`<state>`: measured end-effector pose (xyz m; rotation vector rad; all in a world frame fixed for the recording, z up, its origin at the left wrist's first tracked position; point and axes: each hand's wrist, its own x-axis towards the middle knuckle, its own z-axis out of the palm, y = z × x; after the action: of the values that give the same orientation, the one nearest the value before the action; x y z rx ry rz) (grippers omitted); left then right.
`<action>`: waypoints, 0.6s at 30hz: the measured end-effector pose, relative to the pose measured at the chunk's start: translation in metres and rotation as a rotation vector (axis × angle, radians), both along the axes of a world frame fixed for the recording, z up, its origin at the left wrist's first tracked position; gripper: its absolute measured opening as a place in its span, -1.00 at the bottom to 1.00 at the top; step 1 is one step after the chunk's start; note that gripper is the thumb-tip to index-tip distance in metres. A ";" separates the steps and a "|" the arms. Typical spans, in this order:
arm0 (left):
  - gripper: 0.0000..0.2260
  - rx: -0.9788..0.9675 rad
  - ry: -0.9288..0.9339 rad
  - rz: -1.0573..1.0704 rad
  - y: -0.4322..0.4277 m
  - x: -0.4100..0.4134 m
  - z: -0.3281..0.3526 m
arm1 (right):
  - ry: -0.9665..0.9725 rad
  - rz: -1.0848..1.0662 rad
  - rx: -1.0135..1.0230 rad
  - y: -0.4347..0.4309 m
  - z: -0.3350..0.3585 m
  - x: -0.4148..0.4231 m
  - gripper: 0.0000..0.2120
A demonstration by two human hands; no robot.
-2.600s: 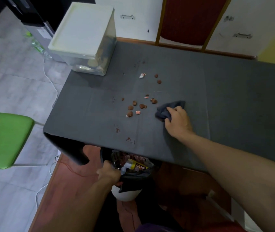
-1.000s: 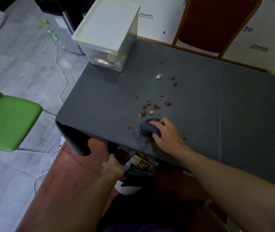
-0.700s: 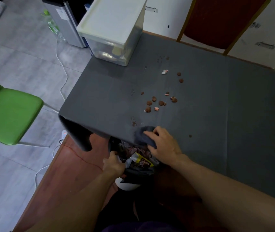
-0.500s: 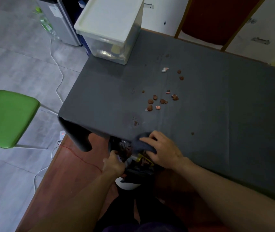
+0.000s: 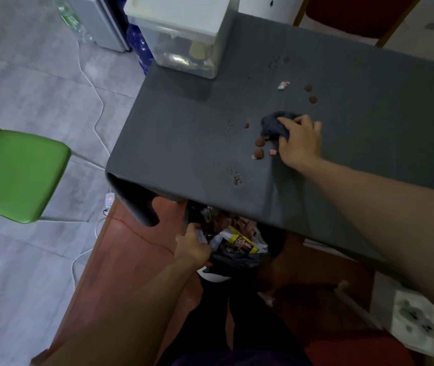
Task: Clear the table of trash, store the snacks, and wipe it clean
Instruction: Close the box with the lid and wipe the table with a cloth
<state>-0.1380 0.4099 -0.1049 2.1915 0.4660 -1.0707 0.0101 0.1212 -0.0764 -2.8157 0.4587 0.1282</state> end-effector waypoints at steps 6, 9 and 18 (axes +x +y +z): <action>-0.44 0.004 0.005 -0.029 0.003 0.004 -0.002 | -0.052 0.142 0.042 0.018 0.001 -0.027 -0.58; -0.42 0.003 0.000 -0.023 0.004 0.005 -0.002 | -0.050 0.183 0.061 0.030 0.001 -0.043 -0.57; -0.41 0.002 0.003 -0.022 0.007 0.005 -0.001 | -0.061 0.276 0.110 0.057 0.001 -0.090 -0.60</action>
<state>-0.1329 0.4165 -0.1061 2.2023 0.4449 -1.0856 -0.0798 0.1786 -0.0749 -2.7502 0.0457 0.1187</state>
